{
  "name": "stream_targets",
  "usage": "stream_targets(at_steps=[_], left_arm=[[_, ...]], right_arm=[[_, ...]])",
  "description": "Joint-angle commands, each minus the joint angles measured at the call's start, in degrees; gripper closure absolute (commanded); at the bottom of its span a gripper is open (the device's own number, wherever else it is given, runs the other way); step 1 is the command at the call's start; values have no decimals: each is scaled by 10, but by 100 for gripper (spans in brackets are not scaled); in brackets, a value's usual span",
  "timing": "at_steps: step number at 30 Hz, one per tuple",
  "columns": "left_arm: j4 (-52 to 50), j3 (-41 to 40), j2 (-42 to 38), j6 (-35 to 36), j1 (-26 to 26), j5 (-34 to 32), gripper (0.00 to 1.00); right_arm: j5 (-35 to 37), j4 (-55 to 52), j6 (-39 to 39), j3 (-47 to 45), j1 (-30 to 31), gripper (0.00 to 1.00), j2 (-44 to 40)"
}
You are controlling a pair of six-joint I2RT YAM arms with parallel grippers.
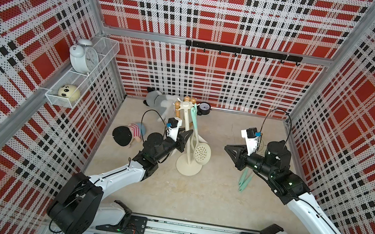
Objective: Hang the skimmer on the kitchen utensil rack
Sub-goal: Adjust the rack at the center of the board.
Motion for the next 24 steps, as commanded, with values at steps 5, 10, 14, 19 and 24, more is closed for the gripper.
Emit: stream_targets(at_steps=[5, 10, 14, 19, 24], left_arm=[[-19, 47, -27, 29, -104, -303, 100], [41, 76, 4, 57, -175, -552, 100], [91, 127, 69, 89, -219, -684, 100], [162, 176, 145, 121, -260, -789, 100], [173, 208, 189, 111, -274, -836, 100]], right_arm=[[40, -15, -11, -12, -4, 84, -20], [200, -40, 7, -33, -4, 85, -53], [278, -60, 29, -58, -16, 85, -67], [291, -67, 52, -89, -36, 85, -80], [284, -81, 70, -103, -74, 85, -87]])
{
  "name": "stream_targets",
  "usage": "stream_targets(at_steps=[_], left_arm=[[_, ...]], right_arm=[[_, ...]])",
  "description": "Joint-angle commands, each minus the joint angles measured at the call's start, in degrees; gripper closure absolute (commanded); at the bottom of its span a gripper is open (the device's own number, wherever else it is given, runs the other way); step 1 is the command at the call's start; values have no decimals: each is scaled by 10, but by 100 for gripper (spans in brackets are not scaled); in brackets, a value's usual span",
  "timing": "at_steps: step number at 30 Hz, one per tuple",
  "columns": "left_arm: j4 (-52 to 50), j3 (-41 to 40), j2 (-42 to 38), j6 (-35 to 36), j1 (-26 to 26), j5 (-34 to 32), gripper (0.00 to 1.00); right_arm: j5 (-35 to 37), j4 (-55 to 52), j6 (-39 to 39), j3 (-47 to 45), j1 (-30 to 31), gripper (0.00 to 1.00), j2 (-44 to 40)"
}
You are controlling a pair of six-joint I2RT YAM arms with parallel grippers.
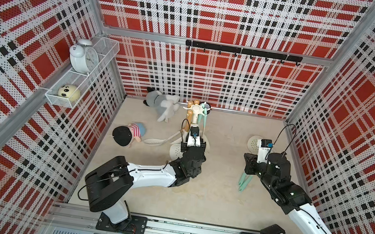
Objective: Hang the skimmer on the kitchen utensil rack
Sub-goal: Adjust the rack at the center of the board.
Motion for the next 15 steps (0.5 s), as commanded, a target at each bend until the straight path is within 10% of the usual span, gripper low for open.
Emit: stream_targets(at_steps=[1, 4, 11, 15], left_arm=[[123, 55, -3, 6, -9, -76, 100], [126, 70, 15, 7, -17, -89, 98], [142, 31, -5, -11, -34, -54, 36], [141, 12, -31, -6, -55, -40, 30]], right_arm=[[6, -8, 23, -6, -27, 85, -15], [-1, -14, 32, -14, -47, 83, -15], [-29, -38, 41, -10, -105, 70, 4], [-27, -40, 47, -11, -125, 68, 21]])
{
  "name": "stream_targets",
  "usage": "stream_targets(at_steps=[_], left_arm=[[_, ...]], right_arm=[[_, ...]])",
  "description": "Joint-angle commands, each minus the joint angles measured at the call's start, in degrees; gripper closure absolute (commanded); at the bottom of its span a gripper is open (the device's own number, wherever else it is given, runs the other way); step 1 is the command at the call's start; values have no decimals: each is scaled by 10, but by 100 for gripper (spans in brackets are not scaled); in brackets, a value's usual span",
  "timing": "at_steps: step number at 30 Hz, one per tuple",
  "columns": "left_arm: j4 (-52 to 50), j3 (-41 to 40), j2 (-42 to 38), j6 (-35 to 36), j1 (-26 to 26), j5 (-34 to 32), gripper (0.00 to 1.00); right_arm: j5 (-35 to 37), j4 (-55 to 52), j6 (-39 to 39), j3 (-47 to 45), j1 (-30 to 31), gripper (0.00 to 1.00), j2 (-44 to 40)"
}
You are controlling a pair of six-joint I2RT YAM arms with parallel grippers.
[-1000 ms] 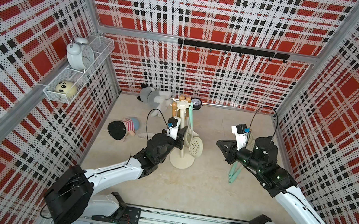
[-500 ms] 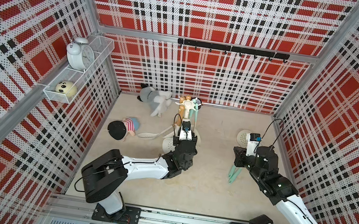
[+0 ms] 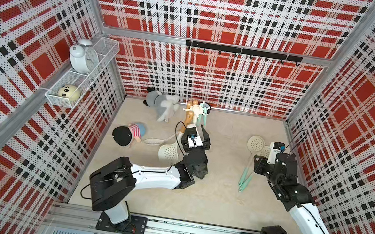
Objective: Hang the skimmer on the kitchen utensil rack
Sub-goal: Adjust the rack at the center of the board, then pick up the skimmer from the center of the board.
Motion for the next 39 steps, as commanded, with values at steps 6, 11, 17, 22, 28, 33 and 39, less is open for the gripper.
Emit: stream_targets(at_steps=[6, 11, 17, 22, 28, 33, 39], left_arm=[[-22, -63, -84, -53, -61, 88, 32], [-117, -98, -145, -141, -37, 262, 31], [-187, -117, -205, -165, 2, 461, 33], [-248, -132, -264, -158, 19, 563, 33], [-294, -171, -340, -168, 40, 609, 33], [-342, -167, -377, -163, 48, 597, 34], [-390, -147, -418, -162, 62, 599, 40]], right_arm=[[-36, 8, 10, -11, -71, 67, 68], [-50, 23, 3, -2, -100, 65, 155], [-53, 48, -1, 37, -101, 63, 279], [-49, 77, -3, 65, -101, 60, 361], [-65, 102, 1, 104, -101, 58, 455], [-79, 120, 3, 114, -100, 60, 503], [-95, 146, 12, 116, -97, 73, 530]])
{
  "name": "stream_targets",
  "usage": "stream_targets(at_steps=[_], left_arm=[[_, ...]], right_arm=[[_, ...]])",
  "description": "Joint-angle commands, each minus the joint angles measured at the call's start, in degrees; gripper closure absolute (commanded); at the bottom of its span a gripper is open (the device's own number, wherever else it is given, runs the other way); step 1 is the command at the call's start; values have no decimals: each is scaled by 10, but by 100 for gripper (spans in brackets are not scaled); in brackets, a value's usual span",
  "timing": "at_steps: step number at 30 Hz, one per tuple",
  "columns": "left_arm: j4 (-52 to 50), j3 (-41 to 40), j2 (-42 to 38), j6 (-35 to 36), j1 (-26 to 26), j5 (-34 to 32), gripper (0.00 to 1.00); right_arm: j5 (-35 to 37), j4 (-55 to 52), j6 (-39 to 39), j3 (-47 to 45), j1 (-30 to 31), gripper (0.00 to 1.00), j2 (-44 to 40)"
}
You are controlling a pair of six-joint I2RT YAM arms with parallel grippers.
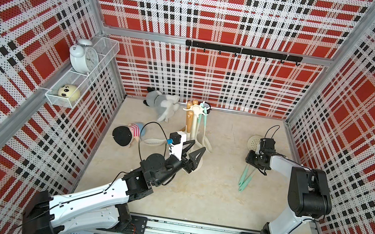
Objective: Hang the skimmer on the kitchen utensil rack
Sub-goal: Pick up the skimmer from the center of the board.
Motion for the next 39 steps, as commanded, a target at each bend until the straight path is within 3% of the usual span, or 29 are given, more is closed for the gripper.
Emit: stream_targets(at_steps=[1, 6, 11, 16, 21, 24, 28, 32, 35, 39], left_arm=[[-42, 24, -28, 1, 6, 10, 41], [-89, 42, -76, -1, 6, 9, 43], [-117, 75, -117, -4, 6, 10, 43], [-122, 131, -90, -2, -6, 21, 42], [-125, 240, 12, 2, -53, 29, 41], [-139, 324, 74, 3, -70, 28, 41], [-170, 417, 147, -26, -54, 59, 40], [-168, 446, 183, -77, -23, 95, 38], [-156, 447, 197, -116, 9, 141, 30], [-129, 446, 220, -143, 24, 201, 28]], right_arm=[[-21, 23, 14, -6, 0, 77, 11], [-97, 131, 102, -56, 0, 100, -74], [-139, 322, 285, -130, 9, 100, -199], [-24, 577, 499, -232, 75, 100, -314], [47, 780, 599, -223, 148, 100, -317], [58, 890, 638, -187, 176, 100, -282], [64, 976, 647, -131, 205, 100, -240], [76, 1049, 650, -90, 221, 100, -207], [78, 1048, 640, -69, 225, 100, -208], [80, 1035, 628, -48, 232, 100, -216]])
